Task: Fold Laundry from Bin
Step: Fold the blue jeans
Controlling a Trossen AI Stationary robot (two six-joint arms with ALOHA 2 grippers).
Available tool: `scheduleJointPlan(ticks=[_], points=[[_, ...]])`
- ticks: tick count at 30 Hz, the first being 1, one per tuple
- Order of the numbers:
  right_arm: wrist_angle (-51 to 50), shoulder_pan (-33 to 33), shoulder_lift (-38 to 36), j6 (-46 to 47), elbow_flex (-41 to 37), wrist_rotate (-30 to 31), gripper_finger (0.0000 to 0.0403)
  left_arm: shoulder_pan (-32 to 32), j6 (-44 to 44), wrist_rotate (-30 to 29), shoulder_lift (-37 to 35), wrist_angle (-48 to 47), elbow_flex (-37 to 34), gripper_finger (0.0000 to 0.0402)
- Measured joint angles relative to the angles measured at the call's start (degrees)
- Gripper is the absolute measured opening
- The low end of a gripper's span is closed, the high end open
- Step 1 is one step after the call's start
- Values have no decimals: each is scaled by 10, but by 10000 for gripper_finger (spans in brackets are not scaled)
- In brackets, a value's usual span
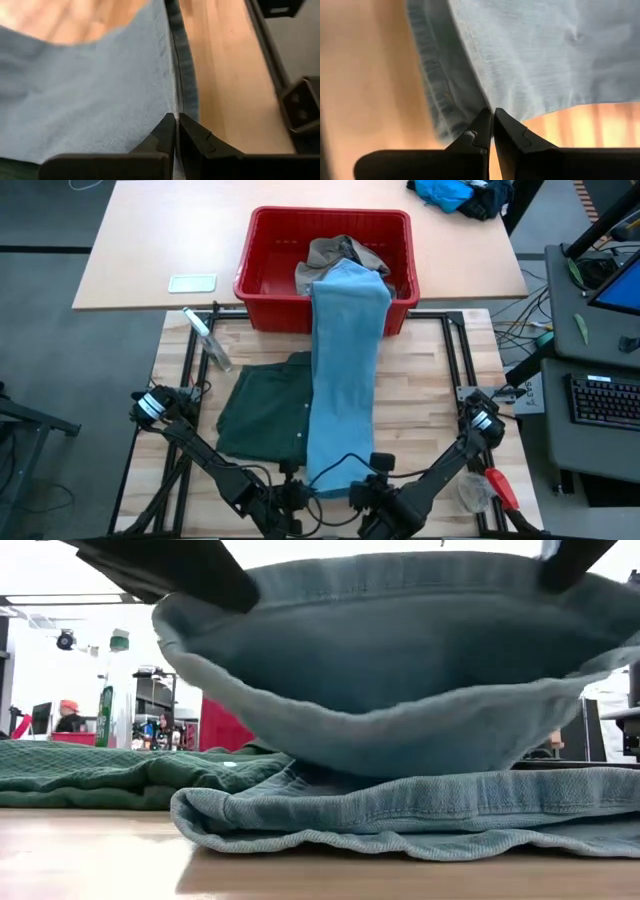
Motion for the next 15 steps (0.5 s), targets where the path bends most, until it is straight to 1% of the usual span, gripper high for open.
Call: scheduleJointPlan(ticks=[3, 6, 10, 15], points=[[8, 7, 0, 20, 3, -19, 9, 0, -31, 37, 0, 2, -10, 0], [30, 13, 5, 34, -9, -20, 9, 0, -57, 54, 0, 12, -24, 0], [45, 15, 22, 55, -31, -18, 9, 0, -80, 61, 6, 43, -46, 0], [54, 15, 38, 72, -59, -15, 9, 0, -92, 99, 37, 47, -40, 0]])
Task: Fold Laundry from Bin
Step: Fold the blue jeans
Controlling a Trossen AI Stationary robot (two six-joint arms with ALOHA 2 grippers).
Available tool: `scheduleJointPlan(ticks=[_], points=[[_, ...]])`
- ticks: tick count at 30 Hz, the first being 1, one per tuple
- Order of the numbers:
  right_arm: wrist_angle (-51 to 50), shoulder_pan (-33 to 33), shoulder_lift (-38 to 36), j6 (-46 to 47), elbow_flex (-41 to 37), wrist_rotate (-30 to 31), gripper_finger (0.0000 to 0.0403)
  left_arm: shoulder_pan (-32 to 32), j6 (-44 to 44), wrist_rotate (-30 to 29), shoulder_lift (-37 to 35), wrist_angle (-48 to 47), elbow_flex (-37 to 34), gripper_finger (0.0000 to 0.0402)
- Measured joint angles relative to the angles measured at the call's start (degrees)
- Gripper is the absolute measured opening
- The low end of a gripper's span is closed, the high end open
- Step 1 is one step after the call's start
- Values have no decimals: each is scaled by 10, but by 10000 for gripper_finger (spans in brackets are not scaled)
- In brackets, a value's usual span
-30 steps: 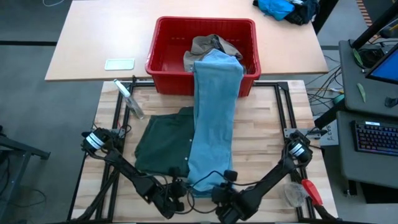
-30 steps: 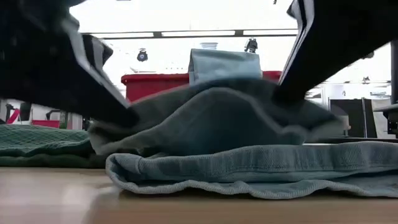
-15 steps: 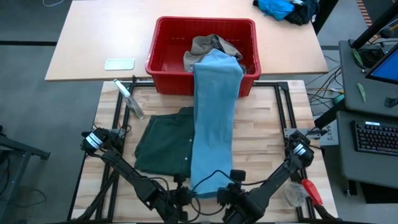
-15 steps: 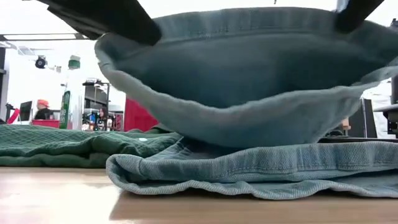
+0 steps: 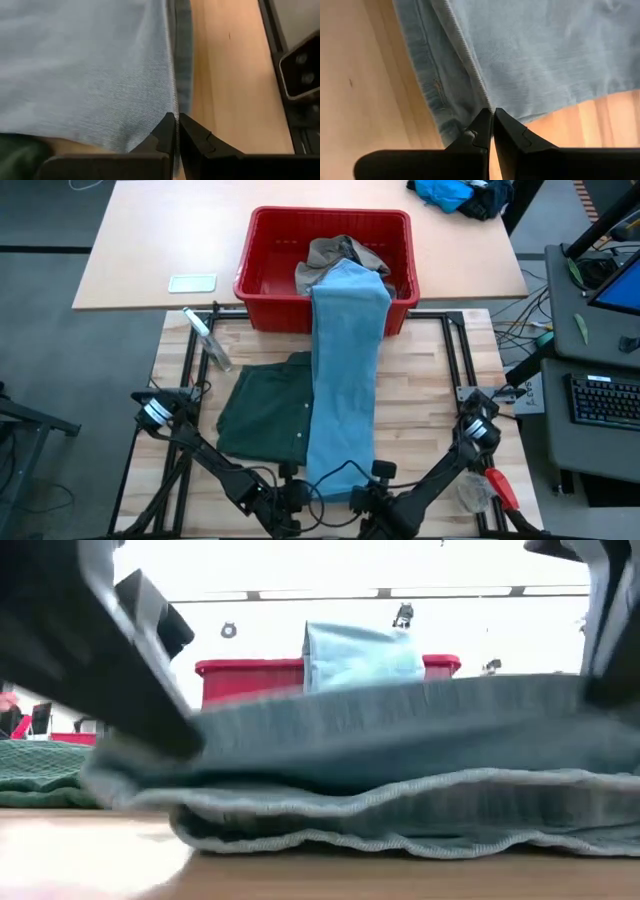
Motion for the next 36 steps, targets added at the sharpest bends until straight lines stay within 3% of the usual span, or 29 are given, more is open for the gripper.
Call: scheduleJointPlan(ticks=[8, 16, 23, 36], points=[[15, 2, 2, 0, -14, -28, 23, -1, -20, 56, 18, -5, 9, 15], [15, 4, -1, 21, 0, -47, 119, -1, -50, 67, 14, -27, 14, 100], [-24, 15, -22, 54, 0, -91, 199, -3, -56, 116, 6, -40, 14, 166], [-29, 44, -43, 93, 0, -41, 270, -19, -54, 125, -27, -57, 13, 207]])
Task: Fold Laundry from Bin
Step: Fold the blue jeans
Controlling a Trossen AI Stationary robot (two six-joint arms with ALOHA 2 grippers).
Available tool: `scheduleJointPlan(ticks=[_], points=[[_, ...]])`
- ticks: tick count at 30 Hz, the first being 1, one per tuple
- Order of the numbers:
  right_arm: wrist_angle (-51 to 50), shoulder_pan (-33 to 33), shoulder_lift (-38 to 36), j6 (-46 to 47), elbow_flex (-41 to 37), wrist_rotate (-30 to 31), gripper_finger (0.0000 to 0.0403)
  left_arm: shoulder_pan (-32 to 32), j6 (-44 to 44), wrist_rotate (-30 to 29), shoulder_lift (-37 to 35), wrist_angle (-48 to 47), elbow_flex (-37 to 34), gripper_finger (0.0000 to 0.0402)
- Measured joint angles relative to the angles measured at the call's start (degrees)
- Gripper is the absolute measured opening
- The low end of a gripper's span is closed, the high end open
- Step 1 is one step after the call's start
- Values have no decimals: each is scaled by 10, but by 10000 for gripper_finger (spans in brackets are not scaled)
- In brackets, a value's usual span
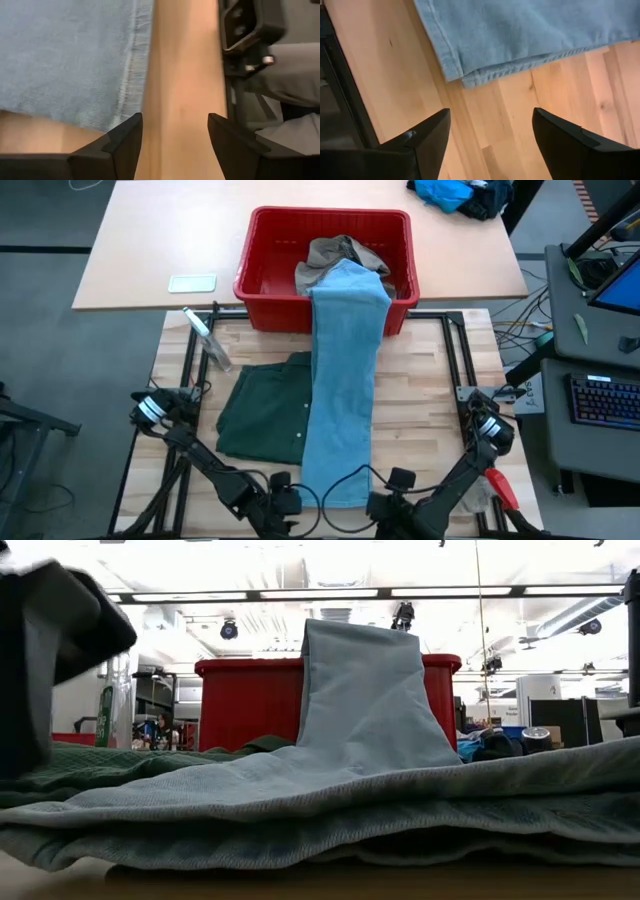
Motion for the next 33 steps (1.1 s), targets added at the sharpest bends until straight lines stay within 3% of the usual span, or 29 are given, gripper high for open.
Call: scheduleJointPlan(ticks=[4, 8, 17, 24, 33], points=[[4, 8, 0, -13, 0, 34, 285, -16, 50, -17, -9, -2, 2, 230], [40, 18, 0, -44, -8, 85, 297, -31, 131, -86, -5, 10, 9, 252], [163, 17, 0, -114, -63, 101, 304, -35, 186, -125, 39, 16, 8, 291], [210, 16, 1, -162, -123, 136, 297, -32, 235, -250, 63, 16, 7, 294], [251, 1, 1, -178, -172, 122, 306, -4, 236, -261, 91, 20, 9, 294]])
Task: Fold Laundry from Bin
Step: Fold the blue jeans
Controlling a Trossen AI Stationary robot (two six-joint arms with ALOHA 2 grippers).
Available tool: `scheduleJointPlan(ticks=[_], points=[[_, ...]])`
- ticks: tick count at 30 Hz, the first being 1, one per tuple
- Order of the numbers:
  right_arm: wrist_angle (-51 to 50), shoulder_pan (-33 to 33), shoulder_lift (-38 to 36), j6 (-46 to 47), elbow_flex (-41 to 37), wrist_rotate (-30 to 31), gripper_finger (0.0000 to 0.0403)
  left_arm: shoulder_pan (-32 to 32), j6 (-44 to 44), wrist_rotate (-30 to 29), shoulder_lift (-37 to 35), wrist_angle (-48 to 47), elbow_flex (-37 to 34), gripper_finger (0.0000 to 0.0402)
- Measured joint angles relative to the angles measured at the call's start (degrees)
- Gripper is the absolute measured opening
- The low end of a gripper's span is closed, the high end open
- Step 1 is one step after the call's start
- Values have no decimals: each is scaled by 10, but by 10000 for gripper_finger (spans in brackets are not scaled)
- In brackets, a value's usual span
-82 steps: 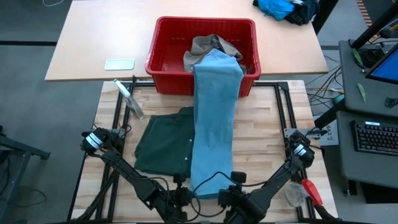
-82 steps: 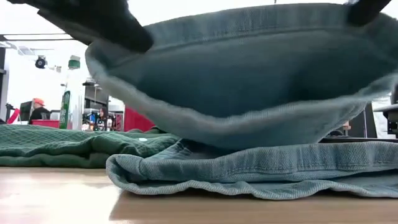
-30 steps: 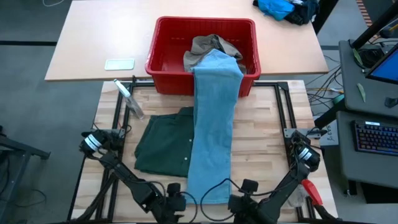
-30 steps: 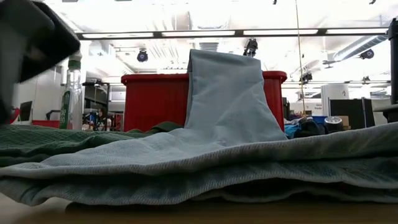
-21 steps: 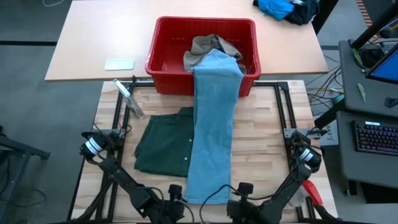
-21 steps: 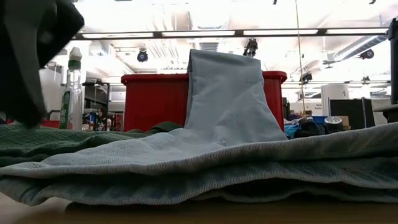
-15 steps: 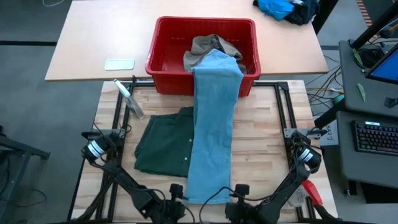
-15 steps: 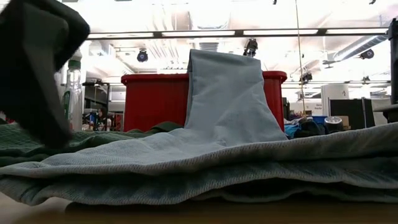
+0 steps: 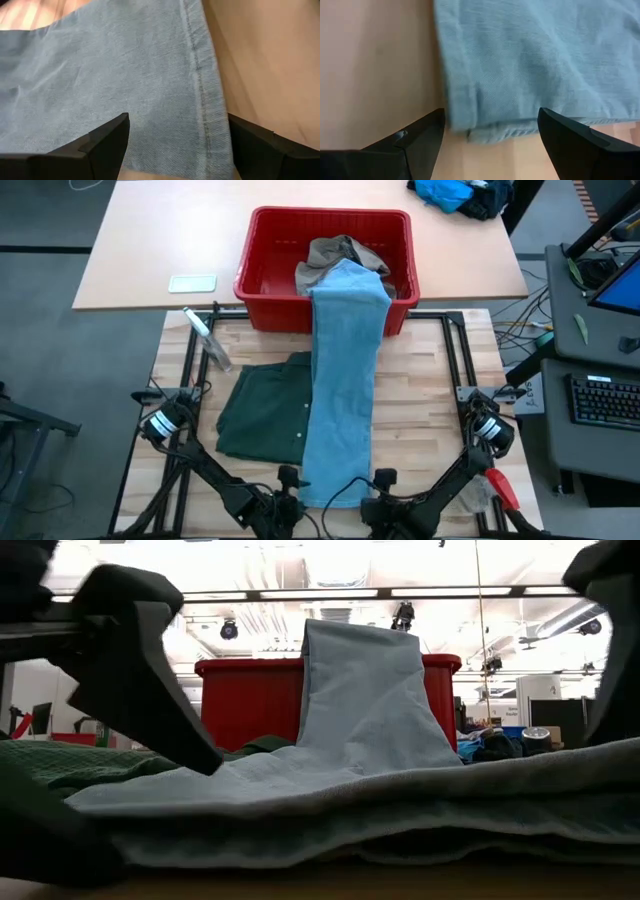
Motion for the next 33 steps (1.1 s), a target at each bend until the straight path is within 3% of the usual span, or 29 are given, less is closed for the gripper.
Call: scheduleJointPlan(ticks=[8, 12, 17, 23, 29, 33], points=[[31, -28, -1, -43, -29, -4, 290, 22, 6, -5, 13, 9, 1, 269], [55, -44, -4, -60, -44, -35, 261, 33, -6, -8, 19, 10, 1, 240], [82, -47, -4, -60, -59, -45, 172, 37, -16, -12, 24, 11, 0, 171], [96, -39, -1, -73, -50, -49, 30, 36, 10, -11, 25, 29, 3, 28], [84, -22, 1, -70, -26, -55, 30, 27, 59, 8, 28, 11, 41, 26], [92, -9, 0, -62, -6, -70, 30, 18, 76, 53, 28, -4, 80, 10]])
